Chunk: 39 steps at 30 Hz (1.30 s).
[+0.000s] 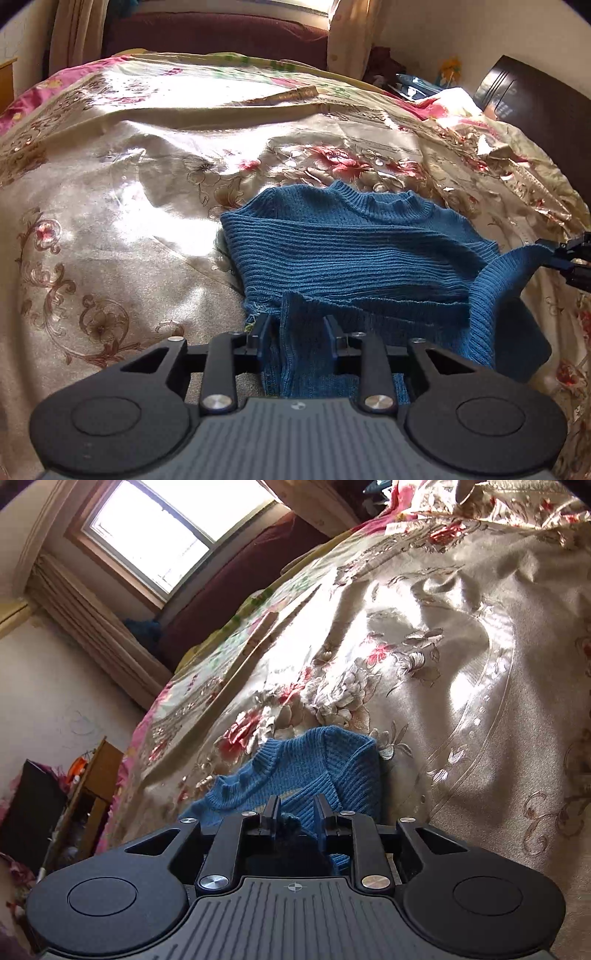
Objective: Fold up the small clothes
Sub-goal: 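Lift the hem with both tools and carry it toward the collar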
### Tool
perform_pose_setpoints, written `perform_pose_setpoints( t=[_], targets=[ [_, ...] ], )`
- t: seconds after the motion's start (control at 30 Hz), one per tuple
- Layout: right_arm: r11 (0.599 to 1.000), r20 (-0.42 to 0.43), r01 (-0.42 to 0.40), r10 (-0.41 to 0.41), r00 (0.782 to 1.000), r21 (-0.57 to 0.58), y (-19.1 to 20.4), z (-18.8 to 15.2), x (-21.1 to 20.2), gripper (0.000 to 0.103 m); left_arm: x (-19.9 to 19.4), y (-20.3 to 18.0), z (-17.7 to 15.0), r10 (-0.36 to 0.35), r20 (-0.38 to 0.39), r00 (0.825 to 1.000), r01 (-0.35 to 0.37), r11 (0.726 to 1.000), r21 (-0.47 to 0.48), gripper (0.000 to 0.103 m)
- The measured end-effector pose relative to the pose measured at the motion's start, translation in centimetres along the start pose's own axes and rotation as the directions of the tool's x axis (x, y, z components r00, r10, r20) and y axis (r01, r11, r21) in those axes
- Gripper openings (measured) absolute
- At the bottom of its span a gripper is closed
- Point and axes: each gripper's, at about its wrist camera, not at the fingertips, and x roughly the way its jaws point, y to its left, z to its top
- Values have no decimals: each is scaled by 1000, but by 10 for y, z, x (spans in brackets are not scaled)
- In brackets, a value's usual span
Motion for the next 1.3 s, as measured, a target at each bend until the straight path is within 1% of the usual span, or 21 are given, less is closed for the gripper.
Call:
perform_pose_setpoints(
  t=[0.1,0.17,0.23,0.33,0.43,0.5,0.57,0.63,0.73,0.8,0.83,0.93,1.07,1.13,1.23,1.27,1.3],
  targets=[
    [999,-3,9,-9,1000,-33,-2,-2,0,25,9,-1,2,28,-24,999,-28,1000,13,34],
    [997,6,38,-37,999,-74,-3,-5,0,25,11,0,1,30,-29,999,-30,1000,1,33],
    [995,13,43,-42,999,-94,-6,-8,-2,26,12,1,1,28,-31,999,-28,1000,1,33],
    [998,29,21,-19,999,-63,-13,-6,-7,30,13,-1,0,27,-44,999,-27,1000,7,33],
    [999,52,-43,43,998,-4,-17,1,-13,30,16,-3,0,26,-54,998,-25,1000,12,34],
    [998,53,-53,54,997,-22,-13,4,-14,31,17,-4,0,17,-57,998,-17,1000,6,37],
    [996,56,-21,27,998,-92,-6,2,-14,32,17,-4,0,3,-56,998,-3,1000,-7,39],
    [988,31,2,3,1000,-156,-2,-2,-9,33,17,-3,-1,-4,-57,998,3,1000,-14,39],
    [976,-27,-2,-5,1000,-218,4,-7,7,33,19,-2,-1,-4,-62,998,2,1000,-25,38],
    [966,-53,-11,-3,999,-257,10,-7,19,33,19,-1,-1,-9,-60,998,7,999,-39,31],
    [962,-66,-15,-4,998,-273,14,-6,27,34,18,-1,-1,-12,-58,998,10,999,-42,29],
    [943,-99,-13,-21,995,-331,23,-6,50,34,17,-4,-2,-15,-56,998,13,999,-31,28],
    [926,-159,-15,-49,986,-378,29,-10,72,34,18,-6,-3,-3,-63,998,3,1000,7,28],
    [921,-167,-11,-59,984,-390,29,-13,76,34,18,-3,-2,-1,-60,998,0,1000,-3,29],
    [923,-186,-25,-51,981,-383,28,-14,76,34,21,0,0,-9,-67,998,7,1000,-20,28],
    [923,-191,-25,-52,980,-384,28,-15,76,33,22,0,0,-8,-74,997,6,1000,-23,27],
    [922,-195,-24,-56,979,-386,28,-15,76,32,22,0,0,-12,-77,997,10,1000,-25,23]
  ],
)
